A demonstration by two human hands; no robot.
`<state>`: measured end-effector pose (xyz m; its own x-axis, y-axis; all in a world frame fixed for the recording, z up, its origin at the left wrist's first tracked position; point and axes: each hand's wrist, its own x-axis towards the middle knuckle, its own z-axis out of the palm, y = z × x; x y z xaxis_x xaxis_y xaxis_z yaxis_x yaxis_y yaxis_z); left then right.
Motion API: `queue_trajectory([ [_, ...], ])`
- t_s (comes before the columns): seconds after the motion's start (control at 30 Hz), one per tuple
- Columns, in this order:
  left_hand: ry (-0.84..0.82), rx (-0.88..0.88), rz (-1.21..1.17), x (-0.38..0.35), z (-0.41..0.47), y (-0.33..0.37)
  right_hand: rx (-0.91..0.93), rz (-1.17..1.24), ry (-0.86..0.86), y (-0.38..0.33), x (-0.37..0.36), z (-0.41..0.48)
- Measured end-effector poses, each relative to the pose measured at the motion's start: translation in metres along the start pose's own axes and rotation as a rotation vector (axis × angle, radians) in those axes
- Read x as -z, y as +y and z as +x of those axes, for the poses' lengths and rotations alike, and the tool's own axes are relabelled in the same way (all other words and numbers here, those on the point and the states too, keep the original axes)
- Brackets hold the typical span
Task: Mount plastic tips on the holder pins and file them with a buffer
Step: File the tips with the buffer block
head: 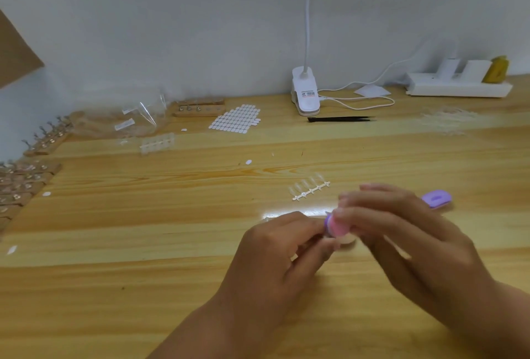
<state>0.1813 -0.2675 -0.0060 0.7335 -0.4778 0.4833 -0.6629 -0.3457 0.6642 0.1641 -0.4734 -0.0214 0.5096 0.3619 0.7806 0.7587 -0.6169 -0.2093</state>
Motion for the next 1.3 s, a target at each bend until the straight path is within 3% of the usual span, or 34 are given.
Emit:
queue_trajectory([
  [0.33,-0.007,0.004,-0.006,-0.001,-0.001,0.000,-0.056,-0.013,0.040,-0.003,0.003,0.003],
  [0.47,0.005,-0.007,0.014,-0.001,-0.002,-0.001,0.058,-0.030,-0.031,-0.009,-0.004,-0.002],
  [0.6,-0.014,0.001,0.023,-0.001,-0.002,0.000,-0.057,-0.050,0.046,0.000,0.003,0.002],
  [0.73,0.004,-0.019,0.033,-0.003,-0.002,-0.001,0.046,-0.025,-0.024,-0.008,-0.003,-0.002],
  [0.87,0.012,0.005,0.009,-0.002,-0.001,0.001,-0.049,-0.041,0.052,-0.003,0.003,0.002],
  [1.0,0.019,-0.014,0.020,-0.002,-0.001,0.000,0.024,-0.022,-0.008,-0.010,-0.006,-0.004],
  [1.13,0.014,0.007,0.010,-0.002,-0.001,0.000,-0.053,-0.030,0.056,-0.004,0.001,0.001],
  [1.3,0.025,-0.016,0.010,-0.003,-0.002,0.000,0.038,-0.066,0.018,-0.008,-0.001,0.001],
])
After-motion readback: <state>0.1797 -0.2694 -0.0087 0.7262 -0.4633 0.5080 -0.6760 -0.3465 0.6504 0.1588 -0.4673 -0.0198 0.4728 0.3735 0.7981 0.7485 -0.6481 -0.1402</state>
